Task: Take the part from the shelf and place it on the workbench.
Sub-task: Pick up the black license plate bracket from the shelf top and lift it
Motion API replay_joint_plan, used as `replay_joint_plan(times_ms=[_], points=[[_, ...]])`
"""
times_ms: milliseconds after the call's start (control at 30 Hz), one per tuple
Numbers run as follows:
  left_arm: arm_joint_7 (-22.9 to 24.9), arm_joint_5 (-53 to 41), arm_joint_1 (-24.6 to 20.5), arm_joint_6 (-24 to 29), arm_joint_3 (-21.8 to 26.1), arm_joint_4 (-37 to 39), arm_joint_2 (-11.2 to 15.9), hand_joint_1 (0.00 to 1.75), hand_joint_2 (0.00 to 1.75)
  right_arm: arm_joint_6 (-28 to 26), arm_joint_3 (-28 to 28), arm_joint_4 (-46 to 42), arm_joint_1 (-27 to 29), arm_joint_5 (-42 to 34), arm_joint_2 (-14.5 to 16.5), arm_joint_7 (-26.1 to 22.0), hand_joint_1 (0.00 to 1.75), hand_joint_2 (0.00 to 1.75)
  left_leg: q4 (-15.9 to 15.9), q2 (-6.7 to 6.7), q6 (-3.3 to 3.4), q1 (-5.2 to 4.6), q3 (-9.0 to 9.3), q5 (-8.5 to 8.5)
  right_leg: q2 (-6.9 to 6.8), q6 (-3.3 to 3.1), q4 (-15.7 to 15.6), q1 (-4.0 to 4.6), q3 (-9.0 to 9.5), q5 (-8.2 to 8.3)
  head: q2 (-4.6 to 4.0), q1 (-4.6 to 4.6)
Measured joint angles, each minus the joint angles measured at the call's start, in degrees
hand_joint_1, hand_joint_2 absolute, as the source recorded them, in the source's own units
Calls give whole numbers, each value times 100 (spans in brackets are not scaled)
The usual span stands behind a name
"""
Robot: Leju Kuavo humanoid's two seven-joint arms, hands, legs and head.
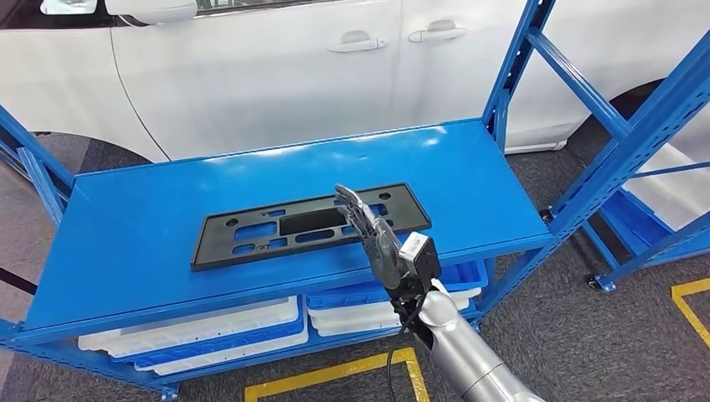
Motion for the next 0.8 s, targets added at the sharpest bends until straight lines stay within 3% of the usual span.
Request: replay_joint_plan(times_ms=[133,167,233,300,333,367,433,500,567,667,733,800], points=[[4,1,8,-9,-7,0,-1,0,0,-114,2,-2,-20,94,17,-3,0,0,-153,-13,157,-11,81,-39,5,108,26,5,-1,-89,0,2],[5,0,8,-13,-8,0,-1,0,0,-159,4,-9,-29,141,20,-7,0,0,-170,-12,192,-8,98,-39,4,143,139,-11,-44,-170,0,2],[7,0,2,-16,-10,0,2,0,0,-260,13,-28,-45,251,21,-17,0,0,-193,-9,243,-1,124,-45,-1,201,754,-34,-337,-466,0,2],[8,0,-1,-16,-12,0,7,0,0,-334,25,-38,-43,349,20,-22,0,87,-191,-8,270,-8,137,-67,-4,222,1561,-44,-806,-731,0,1],[8,1,2,-16,-13,0,9,0,0,-355,32,-37,-36,377,20,-23,0,131,-189,-10,275,-14,152,-84,-4,219,1750,-46,-948,-721,0,1],[7,1,5,-16,-14,0,10,0,0,-370,37,-38,-32,397,20,-25,0,175,-188,-14,276,-22,177,-102,-4,204,1714,-45,-983,-599,0,1],[-16,1,10,-18,-17,0,9,0,0,-448,47,-56,-35,501,20,-62,0,175,-193,-25,269,-36,250,-147,-4,129,1030,-22,-731,-112,0,2],[-49,0,-2,-30,-30,0,3,0,0,-643,68,-90,-53,773,19,-147,0,175,-189,-32,238,-62,300,-194,-8,43,312,21,-423,204,0,2],[-62,0,-12,-47,-55,0,0,0,0,-938,112,-125,-71,1175,13,-220,0,175,-196,-29,181,-71,313,-220,-5,5,82,52,-334,225,0,2],[-81,0,-14,-68,-69,0,6,0,0,-1335,158,-168,-67,1787,-15,-242,0,175,-147,-14,90,-65,313,-294,1,-45,-29,15,-270,245,0,1],[-90,0,-14,-79,-69,0,10,0,0,-1451,174,-179,-56,2102,-45,-234,0,175,327,-9,42,-57,106,-566,-12,-88,-96,-14,-200,252,0,1],[-94,1,-6,-84,-69,0,12,0,0,-1498,187,-178,-24,2315,-84,-230,0,175,1091,-9,2,-40,-279,-894,-21,-114,-98,-7,-176,230,0,1]])
